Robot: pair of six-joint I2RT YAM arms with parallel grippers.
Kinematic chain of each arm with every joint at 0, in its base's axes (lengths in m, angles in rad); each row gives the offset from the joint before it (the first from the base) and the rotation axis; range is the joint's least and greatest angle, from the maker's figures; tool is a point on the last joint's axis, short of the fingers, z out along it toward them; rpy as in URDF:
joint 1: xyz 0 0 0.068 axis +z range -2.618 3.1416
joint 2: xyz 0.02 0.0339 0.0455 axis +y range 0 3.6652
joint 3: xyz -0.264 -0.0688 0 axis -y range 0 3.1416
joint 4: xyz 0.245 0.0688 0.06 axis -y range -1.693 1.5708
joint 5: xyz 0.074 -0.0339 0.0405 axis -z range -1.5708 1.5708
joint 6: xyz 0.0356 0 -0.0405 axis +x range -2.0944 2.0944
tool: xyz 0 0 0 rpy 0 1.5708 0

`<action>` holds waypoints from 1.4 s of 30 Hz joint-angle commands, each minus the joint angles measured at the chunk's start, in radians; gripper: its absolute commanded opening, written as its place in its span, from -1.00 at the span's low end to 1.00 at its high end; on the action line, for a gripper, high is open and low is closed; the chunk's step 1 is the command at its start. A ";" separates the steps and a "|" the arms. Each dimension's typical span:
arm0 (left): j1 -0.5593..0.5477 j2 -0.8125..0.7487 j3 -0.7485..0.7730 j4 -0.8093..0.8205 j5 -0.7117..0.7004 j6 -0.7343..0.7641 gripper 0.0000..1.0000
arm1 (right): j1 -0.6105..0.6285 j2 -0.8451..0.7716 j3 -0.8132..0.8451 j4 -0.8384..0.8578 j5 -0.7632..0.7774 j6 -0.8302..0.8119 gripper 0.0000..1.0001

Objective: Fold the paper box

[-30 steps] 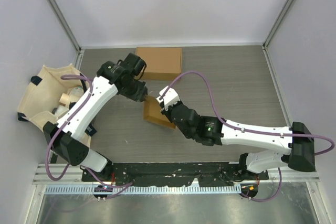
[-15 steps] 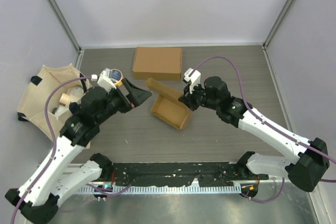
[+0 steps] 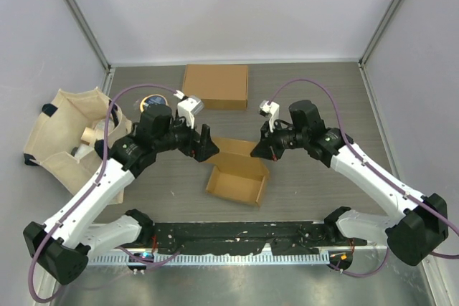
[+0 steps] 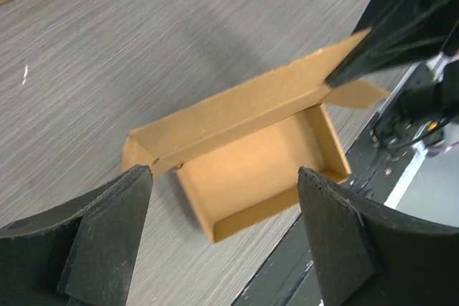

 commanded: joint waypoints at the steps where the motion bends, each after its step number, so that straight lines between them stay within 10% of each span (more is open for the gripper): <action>1: -0.001 -0.064 0.022 -0.062 0.000 0.190 0.72 | -0.018 -0.037 0.051 -0.032 -0.064 -0.006 -0.98; 14: 0.232 0.095 -0.001 -0.042 0.296 0.258 0.65 | -0.021 -0.070 0.020 -0.025 -0.092 -0.032 -0.98; 28: 0.234 0.124 -0.089 0.167 0.336 0.098 -0.97 | -0.026 -0.043 0.024 0.031 -0.014 -0.023 -0.98; 32: 0.234 0.158 -0.080 0.151 0.308 0.094 -1.00 | -0.026 -0.032 0.034 0.057 -0.021 -0.007 -0.97; 39: 0.234 0.112 -0.097 0.167 0.220 0.064 -1.00 | -0.029 -0.050 0.021 -0.011 0.347 0.160 0.30; 42: 0.234 0.100 -0.112 0.174 0.269 0.089 -1.00 | -0.031 -0.116 -0.088 0.060 0.367 0.200 0.48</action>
